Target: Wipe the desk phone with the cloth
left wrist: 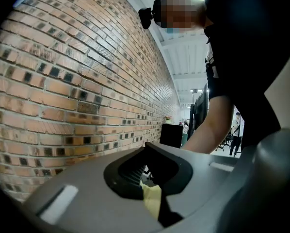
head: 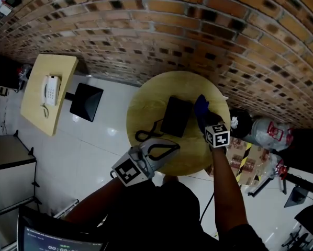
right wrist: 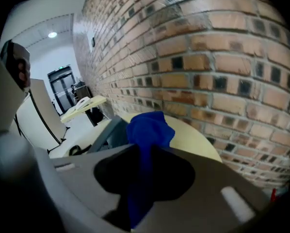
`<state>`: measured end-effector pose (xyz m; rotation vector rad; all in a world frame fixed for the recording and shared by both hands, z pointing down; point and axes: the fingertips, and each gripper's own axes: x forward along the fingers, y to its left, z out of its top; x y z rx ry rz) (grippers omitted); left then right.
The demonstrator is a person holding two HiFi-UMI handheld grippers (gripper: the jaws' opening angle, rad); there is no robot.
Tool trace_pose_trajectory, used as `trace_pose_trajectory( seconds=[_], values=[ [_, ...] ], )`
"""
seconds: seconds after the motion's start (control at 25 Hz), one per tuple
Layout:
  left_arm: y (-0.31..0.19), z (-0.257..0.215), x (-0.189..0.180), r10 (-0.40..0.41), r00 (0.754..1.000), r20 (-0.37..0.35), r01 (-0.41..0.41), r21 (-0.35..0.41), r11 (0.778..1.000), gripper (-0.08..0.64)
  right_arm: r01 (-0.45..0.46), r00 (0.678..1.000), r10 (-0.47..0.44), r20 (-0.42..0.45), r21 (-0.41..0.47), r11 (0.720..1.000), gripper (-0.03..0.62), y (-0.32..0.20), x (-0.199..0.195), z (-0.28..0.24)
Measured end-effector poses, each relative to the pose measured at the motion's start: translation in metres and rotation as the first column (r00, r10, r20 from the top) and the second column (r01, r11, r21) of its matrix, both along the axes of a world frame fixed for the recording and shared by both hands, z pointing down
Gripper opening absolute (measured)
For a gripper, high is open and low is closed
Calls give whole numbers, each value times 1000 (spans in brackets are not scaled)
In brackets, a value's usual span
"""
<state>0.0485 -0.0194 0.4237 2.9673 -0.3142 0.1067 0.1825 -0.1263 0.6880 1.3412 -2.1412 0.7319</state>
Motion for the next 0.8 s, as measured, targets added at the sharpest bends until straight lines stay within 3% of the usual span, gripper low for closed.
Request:
trace_pose_trajectory(
  seconds=[0.16,0.36,0.6,0.8],
  values=[
    [-9,-1,-14,-27,1000,-4,27,-16,1000,1,121,992,-119,-31,82,989,81,-36,-43,-35],
    [-14,4,-29,-54,999,-1,54,4,999,0,231,969,-226,-96,49,972,81,-50,-81,-14],
    [-14,6,-47,-72,997,-16,72,11,997,0,376,906,-366,-214,7,927,81,-13,-111,10],
    [-13,9,-54,-71,997,-11,71,10,997,1,451,867,-455,-201,-69,890,81,41,-137,36]
  ],
)
